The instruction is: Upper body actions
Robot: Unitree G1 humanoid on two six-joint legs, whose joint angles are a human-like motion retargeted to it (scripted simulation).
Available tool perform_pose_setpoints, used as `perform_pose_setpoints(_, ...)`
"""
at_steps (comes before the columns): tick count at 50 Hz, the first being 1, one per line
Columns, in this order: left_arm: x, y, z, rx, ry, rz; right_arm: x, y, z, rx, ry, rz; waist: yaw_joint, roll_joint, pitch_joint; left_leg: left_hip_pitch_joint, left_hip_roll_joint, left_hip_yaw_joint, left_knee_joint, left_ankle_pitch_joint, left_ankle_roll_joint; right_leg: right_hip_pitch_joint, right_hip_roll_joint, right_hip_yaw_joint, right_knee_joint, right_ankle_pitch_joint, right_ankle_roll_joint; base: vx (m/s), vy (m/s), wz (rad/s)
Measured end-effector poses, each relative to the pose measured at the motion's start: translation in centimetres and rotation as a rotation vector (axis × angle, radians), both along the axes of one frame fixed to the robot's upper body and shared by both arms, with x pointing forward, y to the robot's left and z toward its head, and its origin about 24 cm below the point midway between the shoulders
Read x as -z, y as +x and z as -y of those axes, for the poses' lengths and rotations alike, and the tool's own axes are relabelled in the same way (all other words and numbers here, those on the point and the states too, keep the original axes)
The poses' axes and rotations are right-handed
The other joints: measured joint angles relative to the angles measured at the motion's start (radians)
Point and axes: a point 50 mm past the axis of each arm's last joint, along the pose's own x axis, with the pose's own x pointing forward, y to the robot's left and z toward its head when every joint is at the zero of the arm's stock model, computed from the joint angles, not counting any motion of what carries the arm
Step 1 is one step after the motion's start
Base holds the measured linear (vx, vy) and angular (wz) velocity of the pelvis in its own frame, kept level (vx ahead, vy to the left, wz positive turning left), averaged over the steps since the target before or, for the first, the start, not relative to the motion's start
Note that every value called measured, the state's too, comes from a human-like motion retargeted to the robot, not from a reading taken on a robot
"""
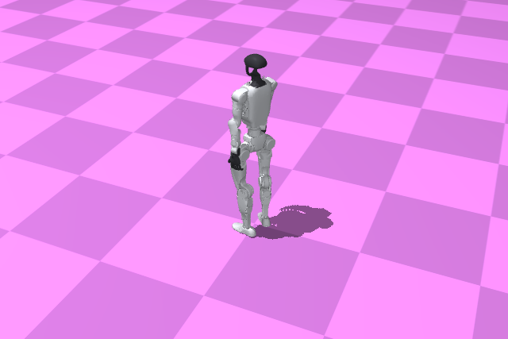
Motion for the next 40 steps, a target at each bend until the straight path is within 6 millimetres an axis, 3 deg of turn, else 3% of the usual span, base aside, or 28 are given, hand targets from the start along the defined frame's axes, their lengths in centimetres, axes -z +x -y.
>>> perform_pose_setpoints(2, -0.9, -7.5, 0.0, -0.103, -0.019, -0.210, -1.2, 5.2, -4.0, -0.108, 0.150, 0.151, -0.013, 0.005, 0.006, 0.011, 0.005, 0.010, -0.003, -0.005, -0.003, -0.003, 0.006, 0.016, 0.003, 0.000, -0.001, 0.00, -0.02, -0.27)
perform_pose_setpoints(4, -2.7, -13.7, 0.3, -0.165, -0.023, -0.361, -3.2, 9.3, -7.7, -0.191, 0.287, 0.292, -0.024, 0.007, 0.007, 0.018, 0.010, 0.017, -0.006, -0.009, -0.006, -0.007, 0.011, 0.029, 0.006, 0.001, -0.002, 0.00, -0.04, -0.20)
perform_pose_setpoints(7, -5.5, -20.0, 0.5, -0.146, -0.004, -0.491, -6.8, 13.8, -12.1, -0.275, 0.463, 0.478, -0.025, 0.008, 0.002, 0.021, 0.017, 0.027, -0.008, -0.014, -0.010, -0.016, 0.015, 0.038, 0.008, 0.003, -0.001, 0.00, -0.02, -0.12)
perform_pose_setpoints(11, -8.4, -24.4, 0.8, -0.121, 0.014, -0.619, -10.3, 16.8, -14.3, -0.375, 0.558, 0.675, -0.021, 0.001, -0.001, 0.017, 0.020, 0.022, -0.008, -0.015, -0.013, -0.018, 0.018, 0.036, 0.007, 0.001, 0.000, 0.00, -0.01, 0.05)
perform_pose_setpoints(13, -8.8, -25.0, 0.9, -0.162, 0.028, -0.654, -10.7, 17.3, -14.0, -0.434, 0.522, 0.738, -0.026, -0.006, 0.000, 0.013, 0.019, 0.010, -0.007, -0.012, -0.013, -0.015, 0.017, 0.028, 0.005, -0.002, 0.001, 0.00, -0.05, 0.32)
perform_pose_setpoints(15, -8.2, -24.2, 0.9, -0.209, 0.038, -0.642, -9.9, 16.7, -13.2, -0.482, 0.462, 0.751, -0.033, -0.012, -0.003, 0.006, 0.016, -0.004, -0.006, -0.008, -0.014, -0.012, 0.016, 0.019, 0.003, -0.005, 0.001, 0.02, -0.04, 0.35)
perform_pose_setpoints(18, -5.6, -20.0, 0.2, -0.226, 0.068, -0.532, -6.6, 13.6, -10.4, -0.471, 0.360, 0.639, -0.035, -0.017, -0.009, -0.006, 0.012, -0.020, -0.003, -0.002, -0.013, -0.008, 0.014, 0.006, 0.000, -0.009, 0.002, 0.03, -0.01, 0.28)
perform_pose_setpoints(20, -3.6, -15.8, -0.5, -0.205, 0.091, -0.428, -4.0, 10.3, -7.8, -0.410, 0.286, 0.498, -0.030, -0.021, -0.012, -0.012, 0.009, -0.027, 0.000, 0.002, -0.013, -0.003, 0.013, -0.003, -0.003, -0.010, 0.002, 0.04, 0.00, 0.21)
perform_pose_setpoints(23, -0.9, -7.1, -1.3, -0.114, 0.119, -0.215, -0.5, 3.2, -2.8, -0.227, 0.126, 0.220, -0.015, -0.031, -0.016, -0.023, 0.004, -0.040, 0.005, 0.008, -0.010, 0.007, 0.009, -0.024, -0.009, -0.012, 0.004, 0.04, -0.01, 0.24)
perform_pose_setpoints(26, -0.1, 3.5, -0.8, 0.017, 0.084, 0.064, 0.6, -5.5, 2.1, 0.022, -0.061, -0.066, -0.003, -0.046, -0.019, -0.040, -0.002, -0.061, 0.012, 0.017, -0.009, 0.019, 0.005, -0.055, -0.019, -0.013, 0.006, 0.02, -0.02, 0.35)
perform_pose_setpoints(30, -2.5, 16.5, 2.3, 0.179, 0.025, 0.459, -1.1, -16.4, 7.2, 0.349, -0.289, -0.382, 0.009, -0.063, -0.017, -0.058, -0.008, -0.080, 0.016, 0.026, -0.008, 0.027, -0.002, -0.087, -0.030, -0.011, 0.009, 0.01, -0.01, 0.22)
perform_pose_setpoints(33, -6.0, 23.6, 4.5, 0.244, 0.040, 0.745, -3.0, -21.7, 9.0, 0.506, -0.444, -0.437, 0.010, -0.066, -0.018, -0.069, -0.010, -0.078, 0.020, 0.027, -0.007, 0.021, -0.008, -0.096, -0.032, -0.007, 0.010, 0.00, 0.00, 0.00)
perform_pose_setpoints(36, -9.5, 28.2, 5.5, 0.273, 0.083, 0.963, -4.4, -24.6, 10.2, 0.597, -0.539, -0.434, 0.005, -0.061, -0.016, -0.071, -0.009, -0.068, 0.022, 0.025, -0.008, 0.016, -0.015, -0.099, -0.029, -0.005, 0.011, -0.02, 0.01, -0.06)
perform_pose_setpoints(40, -11.9, 30.6, 5.5, 0.289, 0.146, 1.082, -5.4, -26.0, 11.0, 0.655, -0.603, -0.444, 0.004, -0.050, -0.009, -0.065, -0.009, -0.054, 0.022, 0.023, -0.008, 0.014, -0.018, -0.092, -0.026, -0.001, 0.010, -0.04, 0.06, -0.18)
